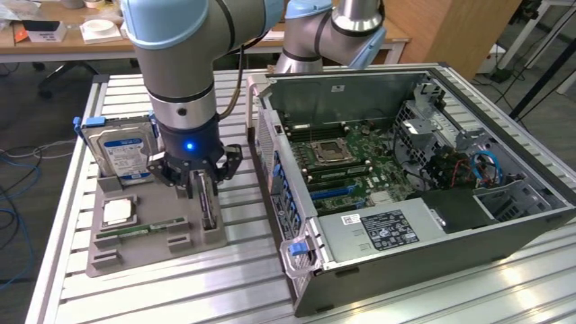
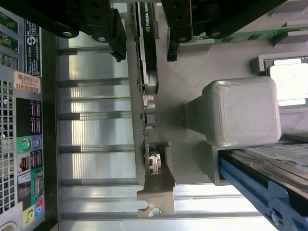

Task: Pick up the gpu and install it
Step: 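Pick up the gpu and move the gpu toward the slot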

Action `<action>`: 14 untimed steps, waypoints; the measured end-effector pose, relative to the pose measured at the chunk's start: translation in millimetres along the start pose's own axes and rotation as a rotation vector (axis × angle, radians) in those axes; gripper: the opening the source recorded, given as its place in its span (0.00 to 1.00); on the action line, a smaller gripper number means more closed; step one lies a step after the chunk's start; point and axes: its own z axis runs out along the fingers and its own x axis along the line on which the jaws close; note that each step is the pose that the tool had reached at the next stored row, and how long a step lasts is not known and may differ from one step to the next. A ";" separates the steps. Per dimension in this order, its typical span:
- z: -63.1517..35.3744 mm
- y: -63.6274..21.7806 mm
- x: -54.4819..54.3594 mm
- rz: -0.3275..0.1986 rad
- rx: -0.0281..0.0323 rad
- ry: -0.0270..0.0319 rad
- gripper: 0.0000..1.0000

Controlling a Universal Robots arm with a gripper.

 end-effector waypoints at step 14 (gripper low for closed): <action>1.2 3.6 0.4 0.000 -0.0001 0.0000 0.48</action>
